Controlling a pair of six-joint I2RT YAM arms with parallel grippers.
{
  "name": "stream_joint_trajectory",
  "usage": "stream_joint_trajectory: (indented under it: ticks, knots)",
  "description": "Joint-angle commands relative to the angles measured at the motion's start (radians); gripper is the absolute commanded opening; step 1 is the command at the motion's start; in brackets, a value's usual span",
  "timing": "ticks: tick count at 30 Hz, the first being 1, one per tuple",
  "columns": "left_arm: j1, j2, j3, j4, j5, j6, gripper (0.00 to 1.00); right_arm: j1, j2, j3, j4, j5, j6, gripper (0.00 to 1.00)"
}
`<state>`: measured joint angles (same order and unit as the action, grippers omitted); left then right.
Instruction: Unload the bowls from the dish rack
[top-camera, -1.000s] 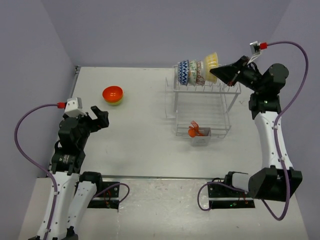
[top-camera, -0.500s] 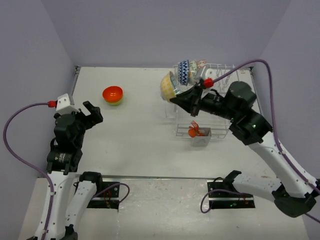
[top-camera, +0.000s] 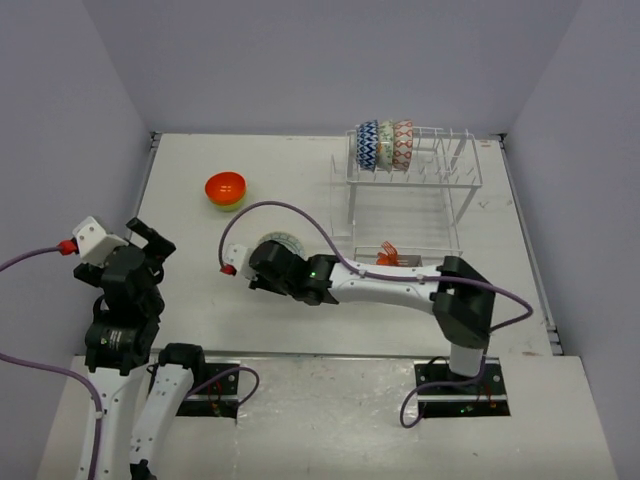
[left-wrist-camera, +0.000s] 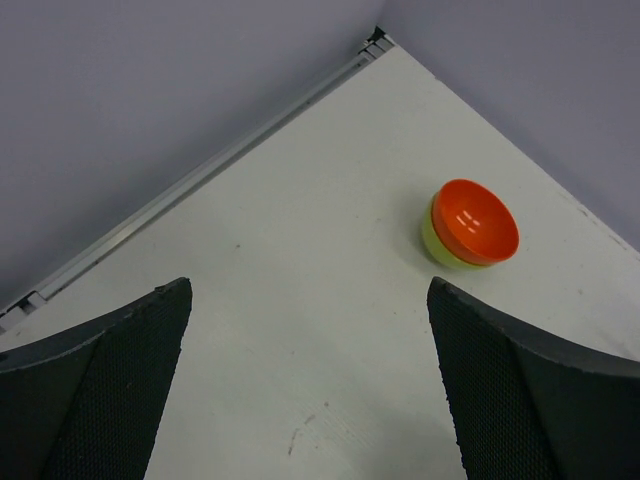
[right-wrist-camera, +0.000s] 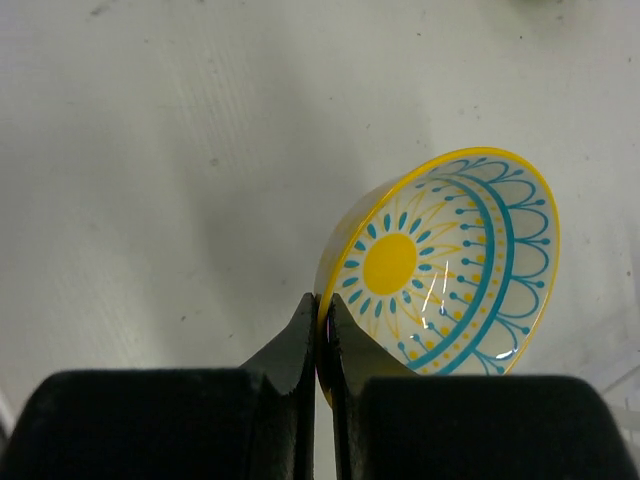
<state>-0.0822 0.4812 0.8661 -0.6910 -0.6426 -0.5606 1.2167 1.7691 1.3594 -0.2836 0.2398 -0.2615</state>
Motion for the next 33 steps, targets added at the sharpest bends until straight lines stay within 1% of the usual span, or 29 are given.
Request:
stream_joint_trajectory:
  ticks: [1,3,5,8,13,15,16,17,18,20,21,22,23,24,27,28,29,30,32,33]
  knots:
    - [-0.021,-0.039,0.001,-0.019,-0.109,-0.050,1.00,-0.009,0.123,0.170,0.006,0.188,-0.082,0.00]
    - [-0.025,-0.033,-0.012,0.004,-0.080,-0.033,1.00,-0.017,0.231,0.228,0.004,0.225,-0.097,0.00]
    - [-0.025,-0.030,-0.012,0.010,-0.071,-0.025,1.00,-0.034,0.268,0.256,-0.009,0.213,-0.099,0.00]
    - [-0.028,-0.035,-0.015,0.015,-0.063,-0.022,1.00,-0.075,0.322,0.311,-0.046,0.150,-0.085,0.00]
    - [-0.030,-0.042,-0.019,0.027,-0.046,-0.013,1.00,-0.108,0.432,0.423,-0.138,0.132,-0.145,0.00]
    - [-0.030,-0.047,-0.022,0.031,-0.042,-0.009,1.00,-0.121,0.458,0.455,-0.164,0.093,-0.148,0.00]
    - [-0.030,-0.047,-0.022,0.034,-0.037,-0.004,1.00,-0.128,0.464,0.467,-0.189,0.081,-0.144,0.02]
    - [-0.030,-0.049,-0.024,0.036,-0.034,-0.002,1.00,-0.140,0.470,0.475,-0.198,0.072,-0.140,0.05]
    - [-0.030,-0.047,-0.026,0.041,-0.029,-0.001,1.00,-0.143,0.471,0.486,-0.204,0.066,-0.140,0.14]
    - [-0.030,-0.047,-0.029,0.050,-0.017,0.008,1.00,-0.146,0.467,0.486,-0.212,0.066,-0.142,0.24]
    - [-0.030,-0.047,-0.030,0.053,-0.012,0.011,1.00,-0.146,0.463,0.483,-0.216,0.066,-0.143,0.39]
    - [-0.030,-0.049,-0.032,0.056,-0.006,0.016,1.00,-0.144,0.457,0.478,-0.219,0.064,-0.143,0.47]
    - [-0.030,-0.047,-0.032,0.056,-0.005,0.018,1.00,-0.143,0.446,0.475,-0.226,0.056,-0.143,0.52]
    - [-0.030,-0.047,-0.032,0.056,-0.005,0.018,1.00,-0.143,0.406,0.452,-0.227,0.040,-0.140,0.67]
    - [-0.030,-0.049,-0.033,0.058,-0.005,0.018,1.00,-0.138,0.299,0.388,-0.186,0.015,-0.105,0.85]
    - [-0.030,-0.049,-0.033,0.058,-0.003,0.018,1.00,-0.138,0.203,0.377,-0.175,-0.015,-0.073,0.94]
    - [-0.030,-0.049,-0.032,0.056,-0.002,0.018,1.00,-0.138,0.149,0.368,-0.169,-0.036,-0.053,0.99]
    - [-0.030,-0.047,-0.033,0.057,0.000,0.018,1.00,-0.138,0.033,0.341,-0.143,-0.048,-0.017,0.99]
    - [-0.030,-0.046,-0.035,0.062,0.009,0.024,1.00,-0.143,-0.089,0.317,-0.125,-0.034,0.017,0.99]
    - [-0.030,-0.046,-0.038,0.070,0.015,0.028,1.00,-0.154,-0.147,0.298,-0.103,-0.010,0.086,0.99]
